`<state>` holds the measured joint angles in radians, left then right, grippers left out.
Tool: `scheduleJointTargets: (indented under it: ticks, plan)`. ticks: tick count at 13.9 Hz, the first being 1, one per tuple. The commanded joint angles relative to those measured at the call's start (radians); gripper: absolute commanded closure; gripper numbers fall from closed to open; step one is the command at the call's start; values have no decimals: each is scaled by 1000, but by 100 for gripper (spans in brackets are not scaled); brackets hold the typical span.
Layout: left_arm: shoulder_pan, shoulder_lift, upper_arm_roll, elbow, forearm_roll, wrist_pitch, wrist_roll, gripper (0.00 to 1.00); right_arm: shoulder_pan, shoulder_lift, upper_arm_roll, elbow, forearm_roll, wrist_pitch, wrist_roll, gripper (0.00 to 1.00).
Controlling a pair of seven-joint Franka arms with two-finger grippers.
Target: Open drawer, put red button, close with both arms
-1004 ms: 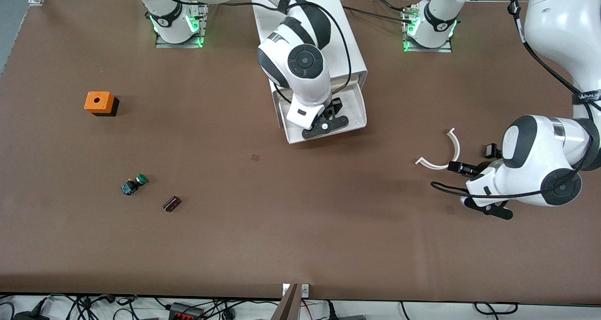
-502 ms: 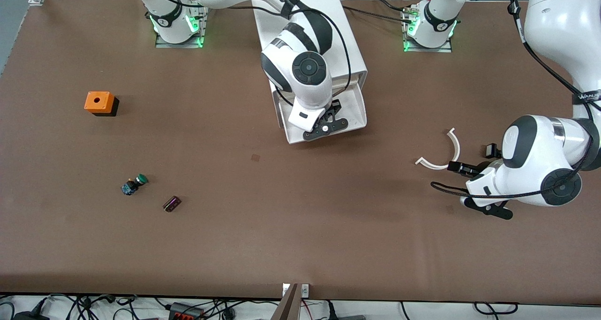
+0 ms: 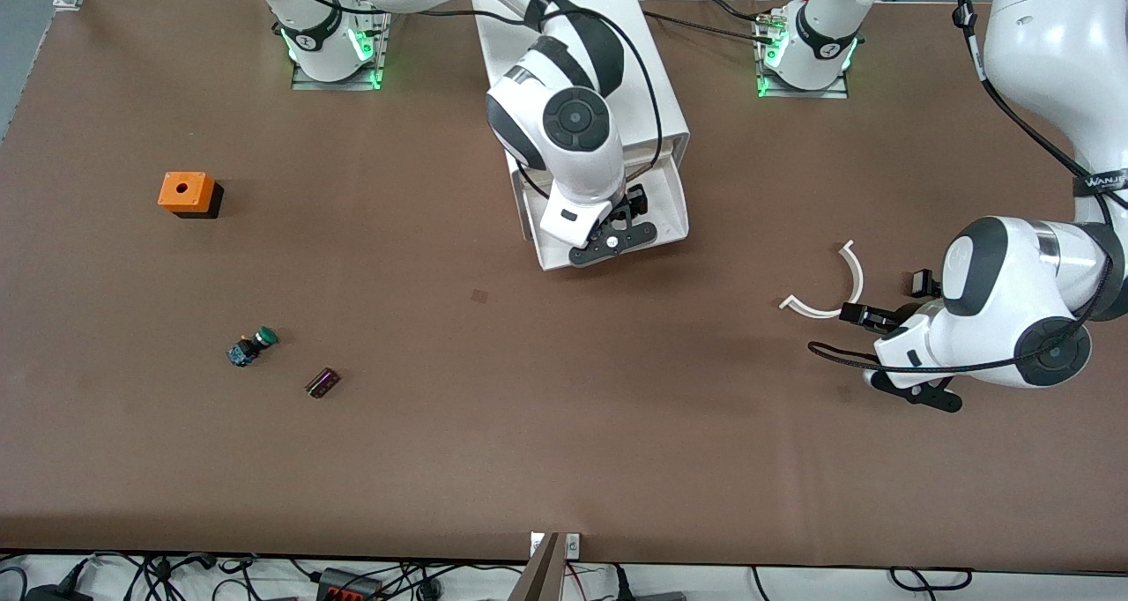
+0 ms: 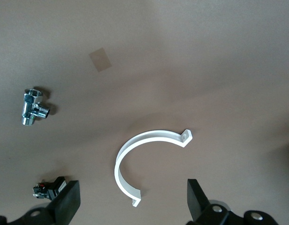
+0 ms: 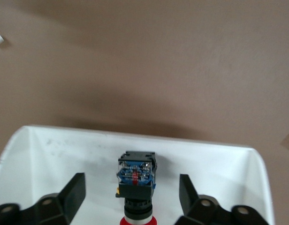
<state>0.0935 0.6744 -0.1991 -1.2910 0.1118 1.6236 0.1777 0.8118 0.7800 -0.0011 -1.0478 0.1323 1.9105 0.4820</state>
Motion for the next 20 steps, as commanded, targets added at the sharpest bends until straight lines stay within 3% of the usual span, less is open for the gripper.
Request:
scheduleJointTargets:
  ticks: [1, 5, 7, 10, 14, 18, 20]
  plan:
    - [5, 1, -6, 15, -17, -13, -7, 0, -45, -54, -75, 46, 9, -42, 15, 0]
    - [-7, -4, -17, 13, -80, -8, -157, 0, -195, -97, -126, 32, -2, -95, -37, 0]
    - [-53, -6, -31, 10, -83, 2, -265, 0, -287, -119, -129, 32, -6, -178, -200, 0]
    - [-109, -7, -57, -51, -83, 135, -420, 0, -387, -139, -160, 17, -46, -246, -353, 0]
    - [-127, -4, -187, -128, -83, 286, -663, 0, -508, -185, -160, -44, -39, -275, -397, 0]
    - [-218, -7, -207, -224, -83, 448, -791, 0, -553, -226, -161, -69, -39, -292, -444, 0]
    - [-257, -7, -212, -231, -81, 470, -877, 0, -563, -261, -161, -70, -39, -294, -447, 0]
